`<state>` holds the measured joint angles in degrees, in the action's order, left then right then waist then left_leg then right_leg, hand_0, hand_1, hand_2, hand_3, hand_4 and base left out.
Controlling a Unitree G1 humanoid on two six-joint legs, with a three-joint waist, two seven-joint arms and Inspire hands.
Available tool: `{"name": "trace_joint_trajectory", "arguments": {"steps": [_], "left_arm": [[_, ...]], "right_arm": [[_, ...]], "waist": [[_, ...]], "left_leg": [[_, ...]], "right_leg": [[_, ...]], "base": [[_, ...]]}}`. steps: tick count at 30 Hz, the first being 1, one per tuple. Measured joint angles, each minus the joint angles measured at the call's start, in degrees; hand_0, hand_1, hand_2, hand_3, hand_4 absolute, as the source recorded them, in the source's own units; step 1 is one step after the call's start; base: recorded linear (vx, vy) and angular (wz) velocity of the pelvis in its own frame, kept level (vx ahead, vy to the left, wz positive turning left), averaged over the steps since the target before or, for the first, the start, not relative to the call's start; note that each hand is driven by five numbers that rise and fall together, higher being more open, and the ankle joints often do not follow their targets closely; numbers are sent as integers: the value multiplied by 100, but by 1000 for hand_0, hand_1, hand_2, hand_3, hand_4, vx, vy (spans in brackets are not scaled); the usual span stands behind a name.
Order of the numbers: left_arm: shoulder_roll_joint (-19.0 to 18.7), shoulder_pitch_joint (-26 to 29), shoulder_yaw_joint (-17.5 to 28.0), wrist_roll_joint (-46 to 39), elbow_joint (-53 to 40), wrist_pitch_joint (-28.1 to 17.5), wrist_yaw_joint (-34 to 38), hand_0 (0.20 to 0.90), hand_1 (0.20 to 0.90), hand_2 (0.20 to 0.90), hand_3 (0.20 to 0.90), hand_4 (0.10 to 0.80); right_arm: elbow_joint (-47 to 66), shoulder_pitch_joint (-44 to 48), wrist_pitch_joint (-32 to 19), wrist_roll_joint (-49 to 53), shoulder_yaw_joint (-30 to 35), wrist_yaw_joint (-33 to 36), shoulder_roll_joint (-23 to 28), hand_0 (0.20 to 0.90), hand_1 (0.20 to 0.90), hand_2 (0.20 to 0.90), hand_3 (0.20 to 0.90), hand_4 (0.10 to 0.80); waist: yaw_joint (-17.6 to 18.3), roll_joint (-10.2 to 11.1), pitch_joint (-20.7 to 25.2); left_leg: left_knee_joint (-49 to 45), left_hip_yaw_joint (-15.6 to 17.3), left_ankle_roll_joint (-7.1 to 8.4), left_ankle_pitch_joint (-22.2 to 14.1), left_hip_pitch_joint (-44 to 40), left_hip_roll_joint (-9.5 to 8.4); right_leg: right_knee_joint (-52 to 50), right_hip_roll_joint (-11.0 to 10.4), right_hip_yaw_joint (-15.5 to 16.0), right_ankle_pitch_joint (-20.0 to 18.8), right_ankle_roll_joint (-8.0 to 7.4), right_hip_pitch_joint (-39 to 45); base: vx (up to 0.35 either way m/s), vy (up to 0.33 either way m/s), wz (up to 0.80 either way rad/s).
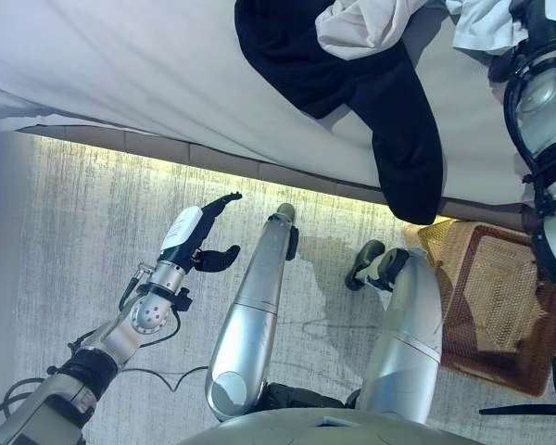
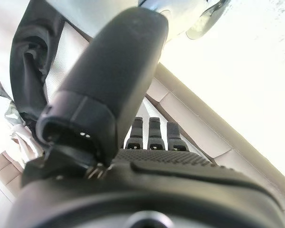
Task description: Pick up the clothes from the bed and place them into the basket
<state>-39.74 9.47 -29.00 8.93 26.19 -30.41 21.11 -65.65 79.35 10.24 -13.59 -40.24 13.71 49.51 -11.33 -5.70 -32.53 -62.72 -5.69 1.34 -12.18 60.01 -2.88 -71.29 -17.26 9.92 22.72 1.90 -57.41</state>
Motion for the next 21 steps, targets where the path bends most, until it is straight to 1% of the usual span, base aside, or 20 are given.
{"name": "trace_joint_trajectory", "arguments": {"steps": [2,4,7,9,10,11,12,13,14,15,16,17,20,21], "left_arm": [[-20,-80,0,3,-2,-4,0,900,900,900,900,800],[-27,-187,3,3,0,-6,-1,900,900,900,900,800],[-29,-322,11,1,-4,-23,-25,900,900,900,900,800],[-35,-441,60,0,-8,-78,-43,900,900,900,900,800],[-37,-495,89,-1,-10,-104,-55,900,900,900,900,800],[-37,-519,105,-1,-16,-108,-70,900,900,900,900,800],[-35,-541,131,0,-19,-114,-92,900,900,900,900,800],[-34,-546,156,0,-18,-112,-117,900,900,900,900,800],[-34,-541,186,1,-15,-111,-174,900,900,900,900,800],[-31,-539,198,0,-18,-110,-202,900,900,900,900,800],[-32,-559,226,0,-18,-103,-251,900,900,900,900,800],[-32,-557,229,1,-14,-101,-284,900,900,900,900,800],[-34,-515,235,13,-13,-75,-389,900,900,900,900,800],[-41,-510,243,15,-14,-69,-424,900,900,900,900,800]], "right_arm": [[-8,-23,-27,73,1,-37,8,300,300,300,200,100],[-21,-91,-89,121,3,-74,8,300,300,300,200,100],[-24,-304,-195,150,127,-174,18,300,300,300,200,100],[-26,-346,-235,180,180,-268,36,300,300,300,200,100],[-23,-352,-284,181,185,-303,70,300,300,300,200,100],[-20,-353,-312,181,198,-313,104,300,300,300,200,100],[-19,-391,-374,182,330,-332,190,300,300,300,200,100],[-22,-400,-403,182,417,-342,256,300,300,300,200,100],[-24,-415,-425,182,473,-384,330,300,300,300,200,100],[-43,-417,-450,181,473,-426,394,300,300,300,200,100],[-56,-440,-481,179,531,-486,415,300,300,300,200,100],[-59,-448,-518,180,571,-555,445,300,300,300,200,100],[-63,-463,-568,193,576,-692,523,300,300,300,200,100],[-64,-484,-584,241,577,-718,543,300,300,300,200,100]], "waist": [[12,10,-6],[15,19,-12],[28,28,-17],[21,28,-16],[14,31,-15],[15,30,-14],[15,45,-6],[15,54,-3],[10,79,0],[-6,83,0],[-32,111,8],[-43,119,10],[-44,150,13],[-49,166,22]], "left_leg": [[1,6,-10,6,-110,21],[36,61,-12,7,-353,99],[464,110,-30,18,-1003,117],[778,180,-47,30,-1444,170],[919,198,-57,42,-1644,181],[1006,204,-58,43,-1759,187],[1156,213,-115,81,-1979,187],[1250,212,-118,84,-2120,189],[1383,220,-60,174,-2265,222],[1478,227,-67,113,-2426,192],[1594,256,-59,143,-2592,210],[1678,292,-46,159,-2744,268],[1916,346,-48,161,-3166,295],[1977,374,-48,161,-3304,301]], "right_leg": [[31,15,3,-1,0,116],[130,54,2,-1,0,360],[581,122,23,-6,-4,1003],[909,152,37,-6,-7,1417],[1068,178,65,-30,-46,1611],[1151,181,79,-33,-52,1732],[1312,181,128,-34,-54,1957],[1424,182,162,-38,-52,2111],[1558,184,174,-248,-13,2245],[1666,189,201,-215,-56,2399],[1778,204,208,-302,-76,2552],[1879,226,215,-325,-81,2701],[2117,259,231,-346,-75,3098],[2197,276,234,-360,-98,3241]], "base": [[33,21,-7],[64,35,-14],[91,22,-9],[98,17,-13],[72,10,-12],[90,11,-6],[91,13,1],[109,17,1],[86,15,-1],[71,19,-7],[-24,19,-10],[-35,11,-12],[10,-20,-9],[42,-33,-7]]}}
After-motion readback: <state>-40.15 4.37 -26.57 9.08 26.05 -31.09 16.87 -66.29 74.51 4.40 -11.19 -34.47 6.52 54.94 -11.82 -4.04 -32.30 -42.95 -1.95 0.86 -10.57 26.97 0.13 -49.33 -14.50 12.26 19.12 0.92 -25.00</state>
